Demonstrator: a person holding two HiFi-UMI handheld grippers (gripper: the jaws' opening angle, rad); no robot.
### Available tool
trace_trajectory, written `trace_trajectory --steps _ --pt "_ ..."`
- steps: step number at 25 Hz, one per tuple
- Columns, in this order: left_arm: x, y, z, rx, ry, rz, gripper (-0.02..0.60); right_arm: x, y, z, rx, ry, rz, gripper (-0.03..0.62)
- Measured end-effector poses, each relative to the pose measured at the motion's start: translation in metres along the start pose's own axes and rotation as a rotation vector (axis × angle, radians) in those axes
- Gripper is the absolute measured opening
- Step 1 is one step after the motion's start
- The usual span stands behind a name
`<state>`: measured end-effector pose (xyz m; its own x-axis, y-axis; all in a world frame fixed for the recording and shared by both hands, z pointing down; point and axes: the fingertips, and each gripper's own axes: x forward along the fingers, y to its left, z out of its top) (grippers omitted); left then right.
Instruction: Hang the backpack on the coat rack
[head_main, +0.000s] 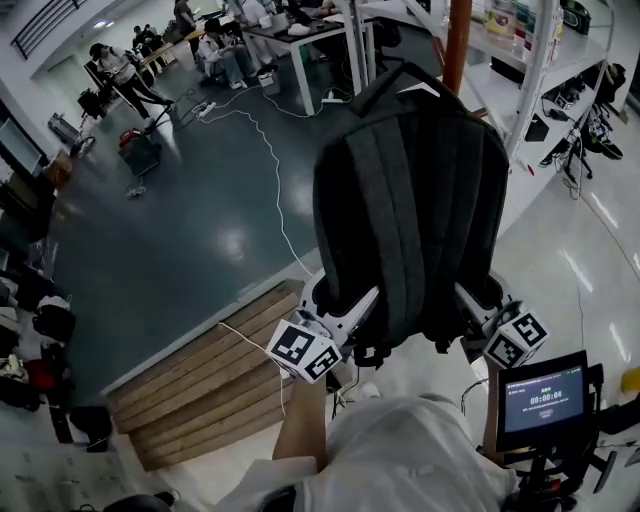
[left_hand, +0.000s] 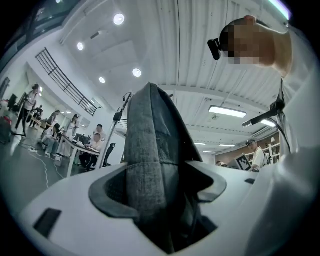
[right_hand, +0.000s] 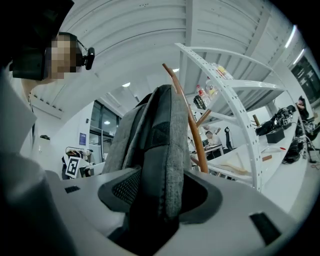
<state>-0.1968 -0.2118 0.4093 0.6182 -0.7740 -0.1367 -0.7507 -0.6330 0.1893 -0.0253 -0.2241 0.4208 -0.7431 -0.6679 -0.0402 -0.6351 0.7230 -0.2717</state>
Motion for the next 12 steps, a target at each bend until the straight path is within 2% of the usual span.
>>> trace_trajectory --steps 4,8,12 --pt "-0.03 0.004 0.014 0.018 -0.015 0.05 0.322 0.013 0.026 0.001 -0.005 0.009 0.056 0.233" --pt "-0.019 -0.001 0.021 0.028 -0.027 0.107 0.322 0.018 0.013 0.014 0.0 0.023 0.118 0.233" --pt "-0.029 -0.003 0.025 0.041 -0.04 0.154 0.322 0.023 0.018 0.014 -0.005 0.029 0.165 0.233"
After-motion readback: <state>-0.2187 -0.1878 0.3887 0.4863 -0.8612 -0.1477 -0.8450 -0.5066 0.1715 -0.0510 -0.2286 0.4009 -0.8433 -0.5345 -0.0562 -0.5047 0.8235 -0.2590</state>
